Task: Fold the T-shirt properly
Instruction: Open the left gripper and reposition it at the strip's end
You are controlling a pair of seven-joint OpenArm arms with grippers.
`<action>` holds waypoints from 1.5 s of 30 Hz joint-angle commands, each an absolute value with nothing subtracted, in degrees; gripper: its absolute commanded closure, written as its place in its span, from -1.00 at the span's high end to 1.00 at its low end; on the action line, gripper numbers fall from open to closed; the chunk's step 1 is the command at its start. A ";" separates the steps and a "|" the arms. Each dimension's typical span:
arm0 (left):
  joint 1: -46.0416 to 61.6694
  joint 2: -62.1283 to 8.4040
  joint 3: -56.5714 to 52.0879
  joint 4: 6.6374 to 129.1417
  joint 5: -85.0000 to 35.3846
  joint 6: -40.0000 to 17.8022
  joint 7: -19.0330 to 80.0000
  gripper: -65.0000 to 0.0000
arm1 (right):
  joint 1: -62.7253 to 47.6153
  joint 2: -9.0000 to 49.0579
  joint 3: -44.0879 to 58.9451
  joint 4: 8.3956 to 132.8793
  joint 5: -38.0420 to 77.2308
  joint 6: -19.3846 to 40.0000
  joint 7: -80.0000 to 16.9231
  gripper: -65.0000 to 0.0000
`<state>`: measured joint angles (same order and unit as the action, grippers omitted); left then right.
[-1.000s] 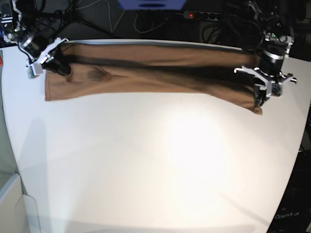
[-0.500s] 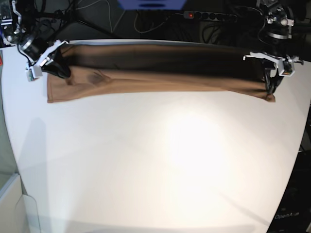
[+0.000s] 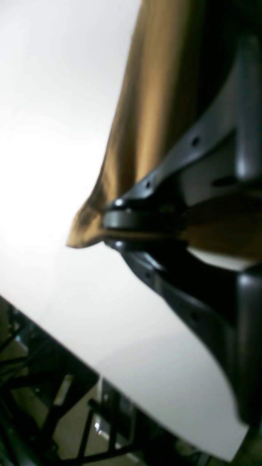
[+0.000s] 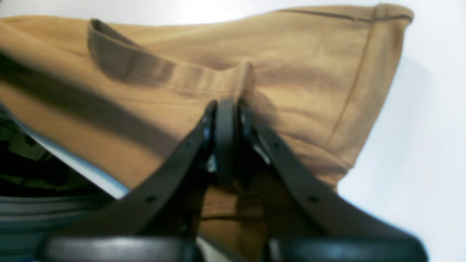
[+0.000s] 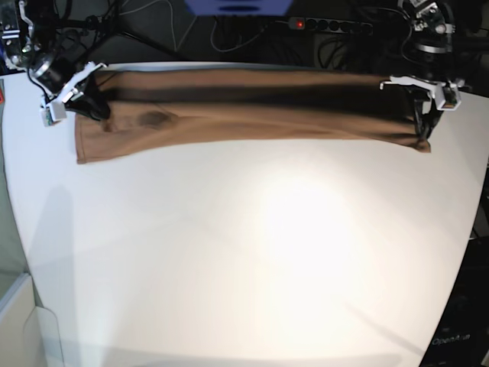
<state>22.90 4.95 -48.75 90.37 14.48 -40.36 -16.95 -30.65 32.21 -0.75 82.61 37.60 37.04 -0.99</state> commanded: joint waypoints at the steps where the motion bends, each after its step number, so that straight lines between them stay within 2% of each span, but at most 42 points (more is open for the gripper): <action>1: 23.16 4.53 -49.01 91.65 14.64 -40.00 -18.68 -0.92 | -30.73 33.27 -0.04 83.30 38.37 37.14 0.31 -0.98; 7: 23.16 6.37 -49.27 91.82 17.54 -40.00 -18.77 -0.92 | -30.73 31.52 1.54 83.30 38.46 37.14 0.84 -0.47; 13: 24.66 6.64 -49.45 92.00 17.71 -40.00 -18.68 -0.90 | -30.81 27.03 7.96 83.30 38.46 37.14 0.84 -0.17; 15: 25.63 6.37 -49.27 92.00 17.71 -40.00 -18.68 -0.90 | -30.81 26.68 8.40 83.30 38.46 37.14 0.84 -0.13; 17: 26.51 6.29 -49.19 92.00 18.59 -40.00 -18.68 -0.80 | -30.81 26.68 8.48 83.30 38.46 37.14 0.84 -0.14; 21: 26.51 6.55 -49.36 91.82 21.23 -40.00 -18.77 -0.43 | -30.81 26.68 8.40 83.38 38.46 37.23 0.84 -0.15; 33: 25.89 6.64 -49.27 89.54 21.41 -40.00 -18.24 -0.41 | -30.81 26.68 8.04 83.38 38.46 37.41 0.84 -0.16; 36: 25.19 6.64 -49.01 86.99 23.87 -40.00 -18.24 -0.42 | -30.90 26.68 7.96 83.38 38.37 37.41 0.84 -0.19; 39: 22.37 6.73 -49.36 82.86 28.18 -40.00 -18.24 -0.46 | -30.90 26.86 7.96 83.38 38.37 37.49 0.48 -0.42; 42: 20.88 6.64 -49.36 79.08 31.34 -40.00 -18.24 -0.75 | -30.99 27.12 7.96 83.38 38.37 37.49 0.31 -0.67; 45: 18.77 7.25 -49.36 76.62 35.21 -40.00 -18.24 -0.92 | -31.16 27.82 7.96 83.38 38.37 37.49 0.31 -0.71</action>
